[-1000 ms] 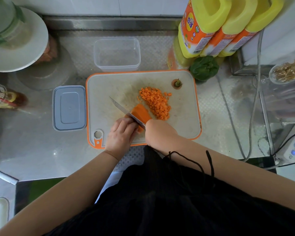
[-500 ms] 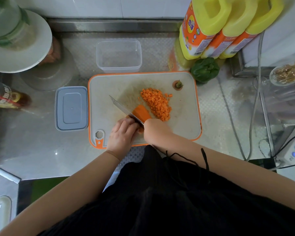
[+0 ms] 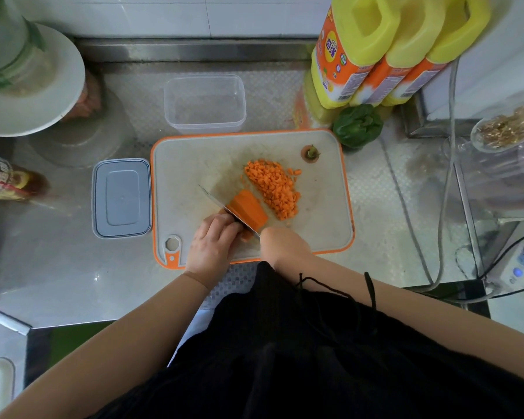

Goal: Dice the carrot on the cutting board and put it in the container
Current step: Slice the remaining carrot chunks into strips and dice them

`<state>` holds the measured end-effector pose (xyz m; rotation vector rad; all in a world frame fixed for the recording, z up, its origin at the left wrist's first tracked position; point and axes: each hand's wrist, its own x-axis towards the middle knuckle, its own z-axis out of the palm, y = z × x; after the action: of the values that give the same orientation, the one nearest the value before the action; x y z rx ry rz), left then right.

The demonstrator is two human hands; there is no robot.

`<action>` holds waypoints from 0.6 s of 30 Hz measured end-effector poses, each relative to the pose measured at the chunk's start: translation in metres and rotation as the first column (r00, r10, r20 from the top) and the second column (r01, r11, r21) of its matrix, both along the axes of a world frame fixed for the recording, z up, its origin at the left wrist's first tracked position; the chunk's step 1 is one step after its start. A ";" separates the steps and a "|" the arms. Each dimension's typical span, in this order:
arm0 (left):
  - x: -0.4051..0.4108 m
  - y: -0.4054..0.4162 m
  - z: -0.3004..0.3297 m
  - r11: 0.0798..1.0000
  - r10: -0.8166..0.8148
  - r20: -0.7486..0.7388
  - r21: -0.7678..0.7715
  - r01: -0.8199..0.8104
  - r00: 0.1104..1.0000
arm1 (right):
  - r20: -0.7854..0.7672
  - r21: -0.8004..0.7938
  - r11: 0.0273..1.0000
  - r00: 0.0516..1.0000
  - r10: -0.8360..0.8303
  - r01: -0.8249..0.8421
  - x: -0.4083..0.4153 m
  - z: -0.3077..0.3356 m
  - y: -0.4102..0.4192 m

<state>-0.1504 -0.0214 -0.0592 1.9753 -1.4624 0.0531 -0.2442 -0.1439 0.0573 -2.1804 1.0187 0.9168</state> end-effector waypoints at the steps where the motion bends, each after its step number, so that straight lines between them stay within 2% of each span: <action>1: 0.000 0.000 0.000 1.000 -0.002 0.005 0.003 0.002 1.000 | 0.022 -0.001 1.000 1.000 -0.003 0.003 0.002 -0.004 0.001; 14: 0.004 0.001 0.017 0.999 -0.037 0.068 0.012 0.036 0.997 | 0.200 0.048 0.998 0.978 -0.053 0.044 -0.013 -0.022 -0.011; 18: 0.008 0.001 0.017 0.998 -0.054 0.115 0.029 0.051 0.992 | 0.201 0.023 0.998 0.978 -0.057 0.053 -0.015 -0.013 -0.005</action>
<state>-0.1425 -0.0203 -0.0422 1.9815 -1.5960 0.1280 -0.2589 -0.1488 0.0442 -2.1680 0.9630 0.6609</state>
